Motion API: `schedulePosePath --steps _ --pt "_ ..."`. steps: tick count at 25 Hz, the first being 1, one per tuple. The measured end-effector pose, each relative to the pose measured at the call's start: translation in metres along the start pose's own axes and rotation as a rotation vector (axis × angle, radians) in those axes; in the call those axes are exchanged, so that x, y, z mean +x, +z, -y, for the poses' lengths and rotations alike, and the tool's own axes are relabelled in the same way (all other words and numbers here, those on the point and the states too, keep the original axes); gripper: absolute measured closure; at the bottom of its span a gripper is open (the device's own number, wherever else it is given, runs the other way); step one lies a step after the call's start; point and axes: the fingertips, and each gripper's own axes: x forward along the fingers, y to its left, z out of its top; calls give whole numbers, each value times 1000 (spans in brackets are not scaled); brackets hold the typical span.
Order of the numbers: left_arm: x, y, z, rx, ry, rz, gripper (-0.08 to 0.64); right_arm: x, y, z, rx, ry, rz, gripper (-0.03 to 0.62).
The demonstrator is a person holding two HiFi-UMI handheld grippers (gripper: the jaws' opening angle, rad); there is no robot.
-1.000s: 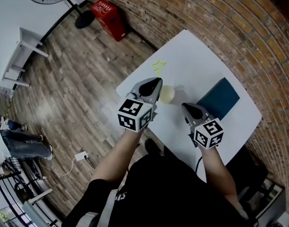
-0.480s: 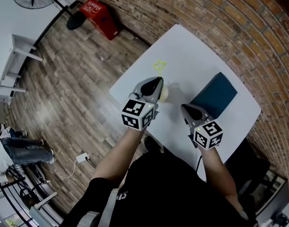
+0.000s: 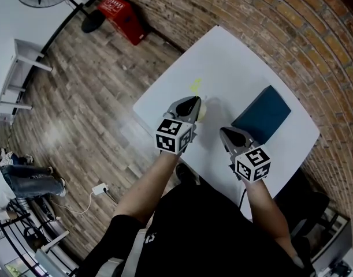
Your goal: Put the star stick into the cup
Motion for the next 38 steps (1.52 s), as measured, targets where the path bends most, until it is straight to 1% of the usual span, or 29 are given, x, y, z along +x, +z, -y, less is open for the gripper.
schedulePosePath --steps 4,9,10,12,14,18,23,26,29,31,35,38 --pt "3 -13 -2 4 2 -51 543 -1 -1 -3 -3 10 1 592" --pt "5 -21 -1 11 2 -91 537 -7 2 -3 -2 12 4 592" --pt "5 -23 0 11 -2 -102 532 -9 2 -3 -2 12 4 592" --pt "4 -26 1 0 -7 -119 494 -12 2 -4 -5 11 4 592" --pt "1 -27 1 -13 -5 -120 482 -15 3 -6 -10 11 5 592" --pt "-9 -25 0 -20 8 -106 469 -18 5 -11 -18 15 9 592" --pt "-29 -17 -1 -26 20 -75 433 -22 4 -23 -21 26 13 592" --pt "-47 -8 -6 -13 42 -40 391 -21 6 -34 -35 38 16 592" --pt "-69 4 -11 5 76 -5 311 -21 9 -46 -47 45 21 592" --pt "-85 10 -12 19 88 11 283 -21 12 -54 -54 44 26 592" --pt "-122 19 -5 64 75 52 279 -24 19 -74 -75 37 44 592" --pt "-150 23 -3 88 88 83 300 -27 26 -87 -99 31 55 592"
